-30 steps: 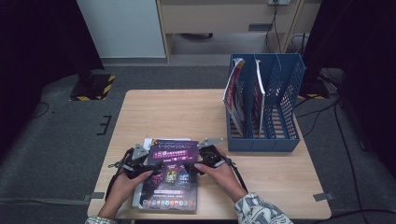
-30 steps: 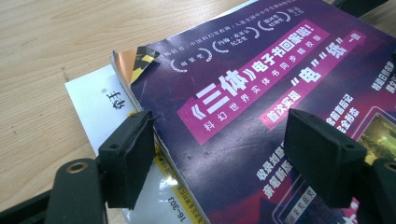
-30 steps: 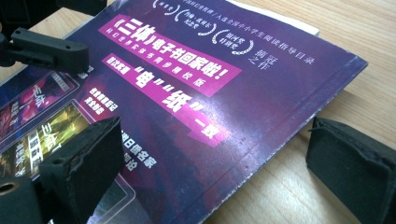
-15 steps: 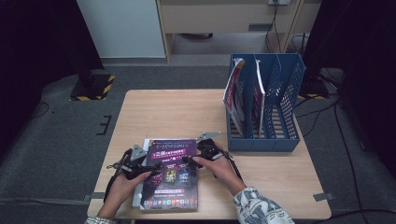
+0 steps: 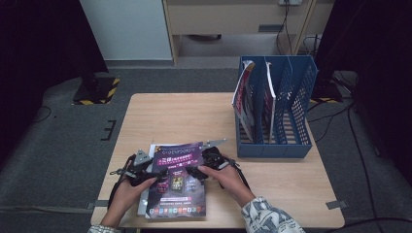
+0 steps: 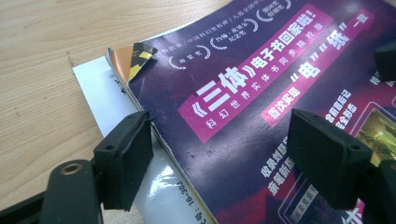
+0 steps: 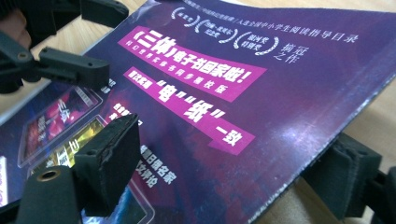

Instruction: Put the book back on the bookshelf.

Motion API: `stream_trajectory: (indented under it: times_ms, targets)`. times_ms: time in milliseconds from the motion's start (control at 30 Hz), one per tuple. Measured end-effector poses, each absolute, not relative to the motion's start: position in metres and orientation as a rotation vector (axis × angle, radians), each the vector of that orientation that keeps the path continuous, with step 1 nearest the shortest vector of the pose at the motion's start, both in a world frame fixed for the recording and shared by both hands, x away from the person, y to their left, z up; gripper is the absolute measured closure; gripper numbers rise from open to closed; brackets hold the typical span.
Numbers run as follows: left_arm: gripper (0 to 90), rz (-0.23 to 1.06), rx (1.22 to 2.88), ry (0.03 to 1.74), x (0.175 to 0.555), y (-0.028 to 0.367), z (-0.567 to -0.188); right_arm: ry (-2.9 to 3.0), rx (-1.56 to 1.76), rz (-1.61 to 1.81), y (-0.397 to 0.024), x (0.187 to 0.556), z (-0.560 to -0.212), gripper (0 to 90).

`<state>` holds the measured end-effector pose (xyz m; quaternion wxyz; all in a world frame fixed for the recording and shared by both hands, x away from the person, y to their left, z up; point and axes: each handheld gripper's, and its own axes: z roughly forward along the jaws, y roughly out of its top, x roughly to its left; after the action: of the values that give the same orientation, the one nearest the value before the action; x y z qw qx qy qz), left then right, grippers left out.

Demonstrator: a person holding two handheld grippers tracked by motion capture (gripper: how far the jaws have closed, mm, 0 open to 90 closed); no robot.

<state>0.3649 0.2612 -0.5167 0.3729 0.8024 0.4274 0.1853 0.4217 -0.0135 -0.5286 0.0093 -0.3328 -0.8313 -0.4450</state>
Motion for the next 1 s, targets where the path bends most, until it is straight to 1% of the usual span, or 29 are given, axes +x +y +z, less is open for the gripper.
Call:
stream_trajectory:
  times_ms: [100,200,300,367,433,800,900,1000]
  targets:
    - [21.8,0.465,2.055,1.101,0.365,0.262,-0.517,-2.612,-0.984,-1.452,-0.012,0.416,-0.517,22.3]
    - [22.1,0.463,2.051,1.100,0.365,0.263,-0.517,-2.617,-0.927,-1.485,-0.007,0.412,-0.509,23.5]
    - [22.2,0.459,2.051,1.103,0.365,0.264,-0.517,-2.606,-0.884,-1.480,-0.002,0.409,-0.508,25.1]
    - [22.1,0.459,2.051,1.102,0.365,0.264,-0.517,-2.632,-0.847,-1.448,0.005,0.405,-0.510,20.8]
    - [22.2,0.459,2.051,1.101,0.365,0.264,-0.517,-2.644,-0.836,-1.433,0.010,0.402,-0.512,19.1]
    - [21.9,0.455,2.049,1.103,0.366,0.264,-0.517,-2.596,-0.822,-1.402,0.012,0.403,-0.519,20.3]
    - [21.8,0.455,2.048,1.105,0.366,0.264,-0.517,-2.581,-0.842,-1.399,0.013,0.404,-0.521,22.3]
    - [21.8,0.455,2.046,1.106,0.366,0.263,-0.517,-2.538,-0.871,-1.388,0.013,0.404,-0.521,29.8]
